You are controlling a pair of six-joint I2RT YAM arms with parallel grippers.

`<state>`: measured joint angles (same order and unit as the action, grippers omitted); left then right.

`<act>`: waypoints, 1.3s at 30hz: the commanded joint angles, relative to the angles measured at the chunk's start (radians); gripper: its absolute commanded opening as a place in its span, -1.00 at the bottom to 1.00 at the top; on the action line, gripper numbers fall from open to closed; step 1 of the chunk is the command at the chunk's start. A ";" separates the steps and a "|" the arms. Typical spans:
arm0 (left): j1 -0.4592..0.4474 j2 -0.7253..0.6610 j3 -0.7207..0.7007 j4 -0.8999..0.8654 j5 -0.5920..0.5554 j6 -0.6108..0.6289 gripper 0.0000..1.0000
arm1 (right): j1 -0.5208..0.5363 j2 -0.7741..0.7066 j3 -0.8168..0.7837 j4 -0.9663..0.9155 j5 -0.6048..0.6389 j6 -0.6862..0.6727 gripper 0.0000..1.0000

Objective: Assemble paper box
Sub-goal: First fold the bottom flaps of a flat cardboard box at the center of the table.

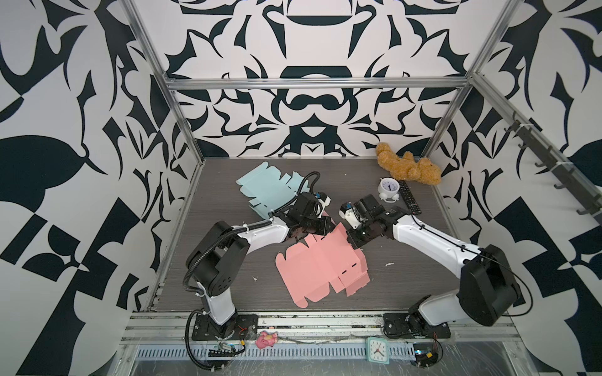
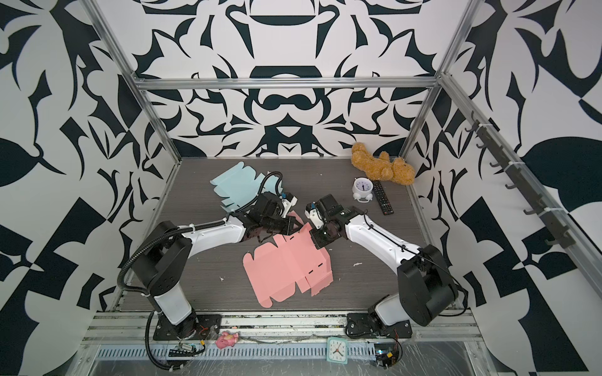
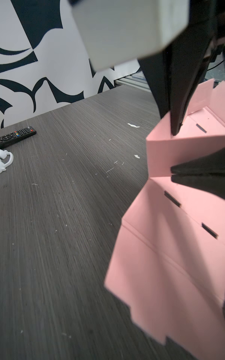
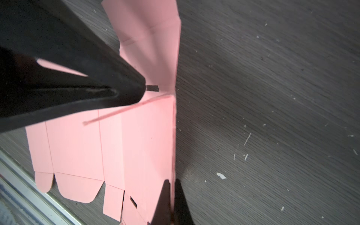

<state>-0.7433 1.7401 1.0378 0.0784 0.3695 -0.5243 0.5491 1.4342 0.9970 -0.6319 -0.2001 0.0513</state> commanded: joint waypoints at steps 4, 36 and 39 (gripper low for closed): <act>0.054 -0.080 -0.061 -0.045 -0.022 0.009 -1.00 | 0.045 -0.052 0.015 0.011 0.032 -0.017 -1.00; 0.189 -0.081 -0.128 -0.236 -0.065 0.041 -1.00 | 0.110 -0.077 0.058 -0.040 0.112 -0.020 -1.00; 0.189 -0.080 -0.128 -0.235 -0.061 0.042 -1.00 | 0.112 -0.072 0.064 -0.046 0.116 -0.021 -1.00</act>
<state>-0.5602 1.6520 0.8902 -0.1253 0.2871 -0.4976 0.6559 1.3903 1.0157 -0.6609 -0.0994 0.0299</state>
